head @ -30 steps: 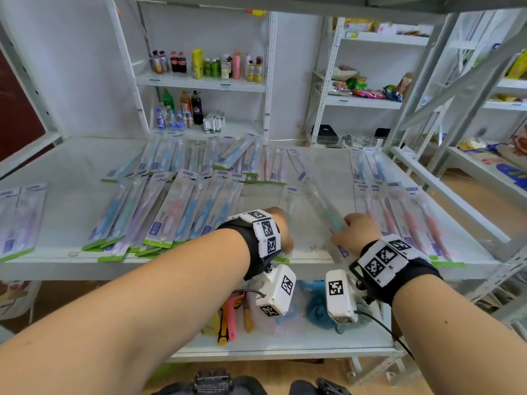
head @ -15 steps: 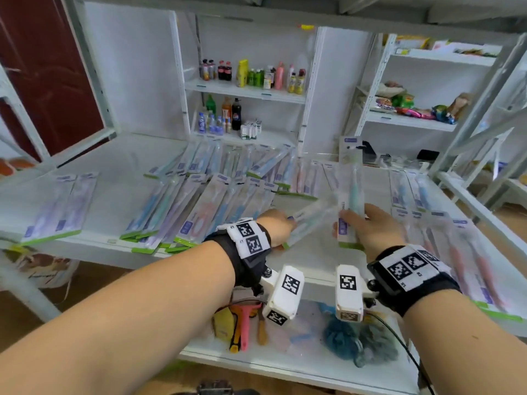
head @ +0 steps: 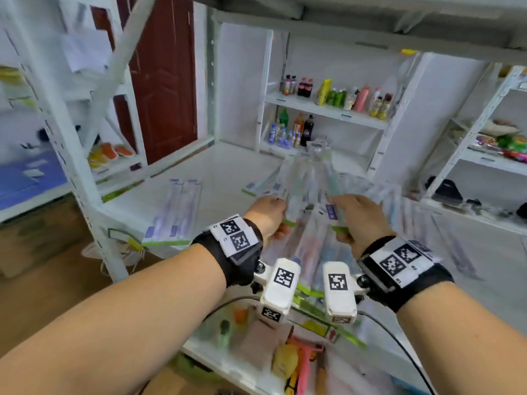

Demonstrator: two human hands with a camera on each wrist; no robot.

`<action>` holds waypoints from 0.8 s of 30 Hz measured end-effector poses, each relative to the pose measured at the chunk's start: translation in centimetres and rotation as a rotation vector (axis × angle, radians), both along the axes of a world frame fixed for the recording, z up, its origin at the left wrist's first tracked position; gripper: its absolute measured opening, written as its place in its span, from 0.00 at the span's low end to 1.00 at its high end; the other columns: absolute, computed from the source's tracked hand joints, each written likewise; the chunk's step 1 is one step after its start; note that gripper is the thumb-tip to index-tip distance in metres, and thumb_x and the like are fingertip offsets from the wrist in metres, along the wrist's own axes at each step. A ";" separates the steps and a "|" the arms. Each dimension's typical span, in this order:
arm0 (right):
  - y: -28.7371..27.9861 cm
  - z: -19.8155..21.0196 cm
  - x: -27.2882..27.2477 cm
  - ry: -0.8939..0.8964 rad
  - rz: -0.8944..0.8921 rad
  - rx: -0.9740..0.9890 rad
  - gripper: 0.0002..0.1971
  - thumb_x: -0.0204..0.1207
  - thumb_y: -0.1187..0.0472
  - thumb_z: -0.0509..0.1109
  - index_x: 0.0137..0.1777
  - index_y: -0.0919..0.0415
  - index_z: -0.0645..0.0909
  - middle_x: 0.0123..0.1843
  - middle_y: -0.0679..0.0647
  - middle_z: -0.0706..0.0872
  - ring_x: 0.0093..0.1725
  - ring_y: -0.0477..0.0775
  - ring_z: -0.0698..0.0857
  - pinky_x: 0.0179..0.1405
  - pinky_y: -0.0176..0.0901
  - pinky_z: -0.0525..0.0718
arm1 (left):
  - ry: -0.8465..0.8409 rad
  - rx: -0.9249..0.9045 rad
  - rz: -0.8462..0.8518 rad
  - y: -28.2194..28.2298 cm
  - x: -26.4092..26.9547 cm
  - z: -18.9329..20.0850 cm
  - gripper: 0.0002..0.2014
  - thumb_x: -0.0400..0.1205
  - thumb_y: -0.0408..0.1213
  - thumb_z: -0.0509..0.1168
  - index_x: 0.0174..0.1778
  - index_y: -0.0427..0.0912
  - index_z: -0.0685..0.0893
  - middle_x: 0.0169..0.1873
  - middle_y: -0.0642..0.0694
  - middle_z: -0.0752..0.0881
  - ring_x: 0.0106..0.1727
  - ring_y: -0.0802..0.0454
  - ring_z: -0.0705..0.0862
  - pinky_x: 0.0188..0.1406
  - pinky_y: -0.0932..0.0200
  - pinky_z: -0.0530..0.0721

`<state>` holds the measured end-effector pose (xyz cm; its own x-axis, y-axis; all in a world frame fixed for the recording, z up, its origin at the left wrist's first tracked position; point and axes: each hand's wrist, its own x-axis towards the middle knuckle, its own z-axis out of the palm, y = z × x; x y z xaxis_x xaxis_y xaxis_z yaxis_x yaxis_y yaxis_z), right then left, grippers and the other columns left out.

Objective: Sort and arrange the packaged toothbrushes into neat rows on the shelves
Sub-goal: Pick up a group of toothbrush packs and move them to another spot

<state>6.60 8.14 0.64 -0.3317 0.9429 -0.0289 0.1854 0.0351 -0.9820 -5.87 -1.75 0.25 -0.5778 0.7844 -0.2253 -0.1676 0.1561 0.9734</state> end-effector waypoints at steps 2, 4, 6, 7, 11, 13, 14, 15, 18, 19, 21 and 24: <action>-0.2 0.4 -4.0 -0.006 0.033 -0.037 0.05 0.71 0.59 0.64 0.35 0.55 0.78 0.31 0.53 0.80 0.19 0.51 0.80 0.22 0.39 0.75 | -0.047 0.008 0.025 -0.7 -3.6 0.2 0.13 0.86 0.29 0.49 0.35 0.38 0.71 0.26 0.37 0.78 0.09 0.57 0.76 0.09 0.71 0.71; -0.1 0.7 -8.2 -0.050 0.078 -0.047 0.06 0.71 0.63 0.62 0.34 0.57 0.77 0.33 0.55 0.78 0.23 0.56 0.79 0.22 0.39 0.74 | -0.071 0.000 0.031 -1.2 -7.4 0.4 0.12 0.84 0.27 0.50 0.35 0.36 0.71 0.19 0.39 0.80 0.11 0.56 0.78 0.11 0.69 0.74; 0.2 0.6 -12.1 -0.076 0.115 -0.070 0.07 0.72 0.64 0.62 0.34 0.58 0.76 0.33 0.58 0.78 0.23 0.56 0.75 0.22 0.39 0.71 | -0.091 -0.014 0.017 -1.5 -11.2 0.7 0.11 0.84 0.26 0.51 0.35 0.36 0.72 0.13 0.44 0.81 0.13 0.56 0.80 0.12 0.68 0.77; 0.3 0.4 -13.9 -0.088 0.137 -0.072 0.07 0.72 0.64 0.62 0.33 0.58 0.76 0.30 0.58 0.77 0.21 0.55 0.73 0.22 0.40 0.70 | -0.099 -0.027 0.015 -1.5 -13.1 0.8 0.12 0.84 0.26 0.52 0.35 0.35 0.73 0.12 0.44 0.80 0.14 0.55 0.80 0.13 0.67 0.78; 1.1 -0.9 -19.9 -0.118 0.157 -0.097 0.02 0.76 0.61 0.68 0.44 0.59 0.78 0.17 0.53 0.77 0.14 0.51 0.73 0.21 0.38 0.73 | -0.097 -0.083 0.020 -0.9 -20.1 0.3 0.10 0.82 0.22 0.54 0.35 0.34 0.74 0.12 0.44 0.81 0.20 0.51 0.82 0.15 0.66 0.80; 1.5 -1.9 -22.4 -0.136 0.143 -0.123 0.10 0.76 0.58 0.70 0.55 0.60 0.78 0.13 0.51 0.77 0.15 0.50 0.75 0.21 0.38 0.75 | -0.084 -0.122 0.024 -0.2 -23.0 -0.2 0.10 0.82 0.20 0.54 0.36 0.33 0.74 0.12 0.44 0.81 0.24 0.50 0.81 0.16 0.65 0.80; 1.7 -2.2 -23.5 -0.154 0.133 -0.135 0.14 0.76 0.57 0.70 0.59 0.62 0.78 0.14 0.52 0.78 0.16 0.51 0.77 0.21 0.39 0.76 | -0.079 -0.141 0.023 0.3 -24.3 -0.4 0.10 0.82 0.20 0.55 0.36 0.33 0.74 0.12 0.44 0.81 0.26 0.49 0.80 0.16 0.64 0.80; 1.9 -2.5 -24.6 -0.167 0.120 -0.145 0.17 0.77 0.57 0.70 0.62 0.64 0.78 0.16 0.53 0.79 0.18 0.51 0.77 0.22 0.39 0.78 | -0.075 -0.159 0.021 0.8 -25.4 -0.6 0.10 0.83 0.21 0.55 0.36 0.33 0.73 0.11 0.45 0.81 0.27 0.49 0.80 0.17 0.63 0.80; 2.8 -2.9 -27.3 -0.160 0.086 -0.208 0.21 0.77 0.62 0.70 0.68 0.68 0.74 0.24 0.59 0.81 0.19 0.52 0.79 0.22 0.40 0.80 | -0.057 -0.202 0.015 2.3 -28.2 -0.8 0.11 0.84 0.22 0.55 0.34 0.32 0.72 0.10 0.45 0.79 0.27 0.50 0.79 0.20 0.62 0.80; 3.0 -3.0 -28.1 -0.158 0.075 -0.224 0.22 0.77 0.64 0.69 0.70 0.67 0.73 0.27 0.60 0.81 0.19 0.51 0.79 0.21 0.39 0.79 | -0.056 -0.213 0.012 2.8 -29.1 -0.8 0.12 0.84 0.22 0.55 0.33 0.32 0.72 0.09 0.45 0.79 0.27 0.50 0.79 0.22 0.61 0.80; 3.4 -3.1 -29.3 -0.154 0.063 -0.251 0.23 0.77 0.66 0.69 0.72 0.66 0.71 0.30 0.62 0.82 0.18 0.50 0.80 0.17 0.36 0.77 | -0.057 -0.245 0.003 3.7 -30.4 -0.8 0.14 0.84 0.22 0.54 0.31 0.31 0.71 0.08 0.44 0.78 0.25 0.50 0.79 0.25 0.60 0.79; 3.8 -3.3 -30.5 -0.153 0.062 -0.279 0.23 0.76 0.70 0.69 0.71 0.67 0.72 0.30 0.64 0.81 0.15 0.50 0.80 0.16 0.35 0.76 | -0.060 -0.297 -0.027 4.8 -31.8 -1.0 0.16 0.86 0.24 0.53 0.30 0.31 0.70 0.08 0.44 0.77 0.10 0.55 0.77 0.14 0.64 0.77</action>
<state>-23.90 11.97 -2.70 -0.3599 0.8700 -0.3369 0.3375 -0.2153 -0.9164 -37.68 3.05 -0.75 -0.5362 0.6940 -0.4804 -0.2154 0.4378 0.8729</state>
